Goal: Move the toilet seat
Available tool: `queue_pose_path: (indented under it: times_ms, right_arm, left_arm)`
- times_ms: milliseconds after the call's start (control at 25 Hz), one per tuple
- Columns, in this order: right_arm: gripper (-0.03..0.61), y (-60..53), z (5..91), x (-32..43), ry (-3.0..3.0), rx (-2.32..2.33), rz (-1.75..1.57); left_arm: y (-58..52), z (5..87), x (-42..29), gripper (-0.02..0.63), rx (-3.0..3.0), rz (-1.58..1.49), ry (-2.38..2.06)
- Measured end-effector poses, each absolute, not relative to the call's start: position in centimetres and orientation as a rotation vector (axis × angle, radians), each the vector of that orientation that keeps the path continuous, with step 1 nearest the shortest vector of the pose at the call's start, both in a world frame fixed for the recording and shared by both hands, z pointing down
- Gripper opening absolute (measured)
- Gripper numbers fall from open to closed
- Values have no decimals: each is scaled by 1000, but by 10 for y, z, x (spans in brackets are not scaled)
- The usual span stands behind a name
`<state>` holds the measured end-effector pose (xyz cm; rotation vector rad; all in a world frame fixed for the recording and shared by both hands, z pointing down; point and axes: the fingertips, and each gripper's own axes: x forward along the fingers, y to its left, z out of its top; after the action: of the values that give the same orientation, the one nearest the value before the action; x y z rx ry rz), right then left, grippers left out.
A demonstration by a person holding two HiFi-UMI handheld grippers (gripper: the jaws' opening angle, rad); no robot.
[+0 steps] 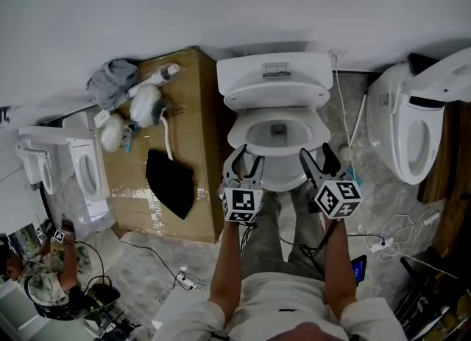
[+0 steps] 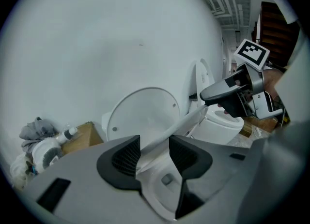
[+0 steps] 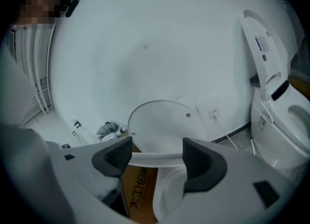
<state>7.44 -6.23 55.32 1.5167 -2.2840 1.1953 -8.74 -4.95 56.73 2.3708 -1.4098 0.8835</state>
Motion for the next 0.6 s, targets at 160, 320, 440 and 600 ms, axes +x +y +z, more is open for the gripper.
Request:
queue_pose_path:
  times_ms: [160,320,440,600]
  right_arm:
    - [336,-67,543,68,-2337,1456,1106]
    - [336,-68,538,64,-2356,1402,1026]
    - [336,-69,538,62,-2350,1362,940]
    - [336,-71,536,56,-2372,1309,844]
  left_arm:
    - [-54,566,-88,206,2365,877,-1416]
    - [-59,564,-88,206,2365,869,-1422]
    - [-63,563,-88,206,2365,866,-1431]
    - [-69,562,-89,206,2364,852,-1442]
